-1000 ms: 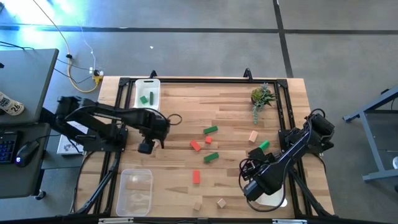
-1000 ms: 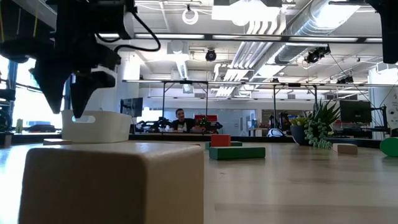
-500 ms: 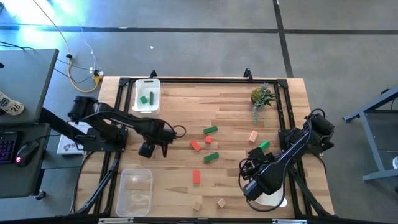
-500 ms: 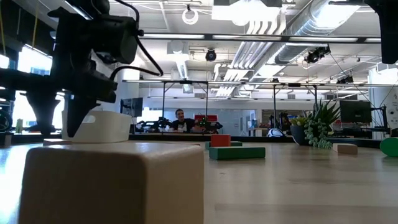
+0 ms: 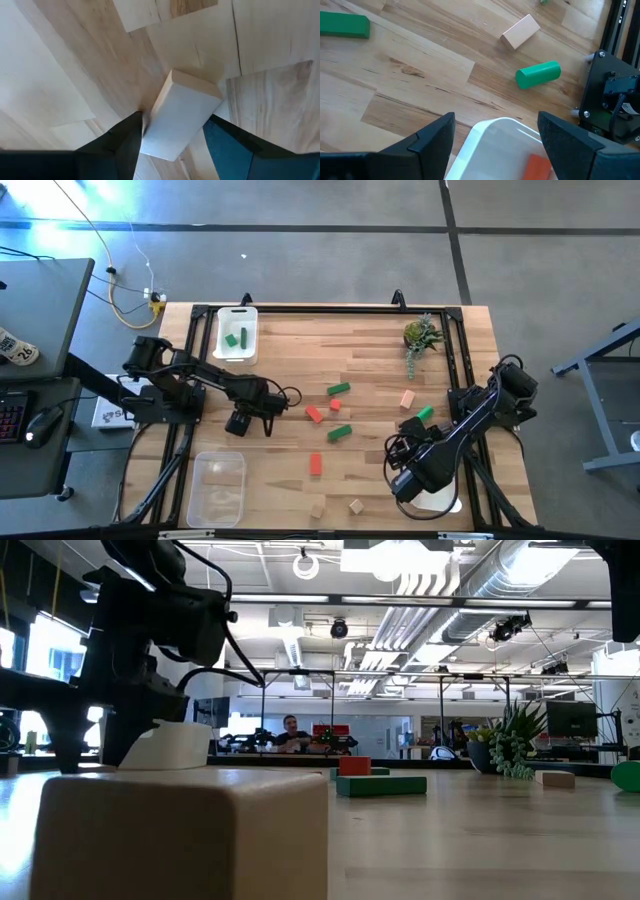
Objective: Sort & place blocks by color
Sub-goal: Put the brown block into the transparent bin
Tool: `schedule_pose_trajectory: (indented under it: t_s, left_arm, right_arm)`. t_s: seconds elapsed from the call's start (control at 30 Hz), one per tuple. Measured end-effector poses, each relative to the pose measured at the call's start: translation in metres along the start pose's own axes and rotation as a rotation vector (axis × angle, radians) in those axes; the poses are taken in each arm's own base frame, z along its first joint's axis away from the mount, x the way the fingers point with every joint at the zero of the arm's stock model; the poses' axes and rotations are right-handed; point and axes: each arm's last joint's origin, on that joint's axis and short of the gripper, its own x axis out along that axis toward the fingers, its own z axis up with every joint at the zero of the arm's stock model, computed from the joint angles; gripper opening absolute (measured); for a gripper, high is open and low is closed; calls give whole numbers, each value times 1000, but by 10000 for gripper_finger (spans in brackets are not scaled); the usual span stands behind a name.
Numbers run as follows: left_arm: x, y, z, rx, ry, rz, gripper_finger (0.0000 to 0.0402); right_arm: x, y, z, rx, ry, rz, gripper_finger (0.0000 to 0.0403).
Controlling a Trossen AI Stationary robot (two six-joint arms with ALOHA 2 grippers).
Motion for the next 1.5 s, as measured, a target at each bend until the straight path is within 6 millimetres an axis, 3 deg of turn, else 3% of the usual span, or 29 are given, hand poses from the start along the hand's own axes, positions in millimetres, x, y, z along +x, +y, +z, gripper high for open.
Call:
schedule_pose_trajectory:
  t_s: [0.27,0.57,0.87,1.23,1.5]
  left_arm:
    - [-4,-1,-2,-19,-23,-28,94]
    - [-9,-2,-7,-89,-33,-21,94]
    - [-38,-14,-20,-129,-164,10,95]
    - [-72,-30,-44,-216,-368,16,96]
    - [-90,-45,-62,-261,-485,-17,97]
  right_arm:
    - [0,0,0,0,-3,2,270]
    - [0,3,-1,12,9,29,270]
    - [1,5,4,30,-21,51,270]
    - [-5,4,43,-9,-127,159,270]
    - [0,18,77,-147,-200,252,270]
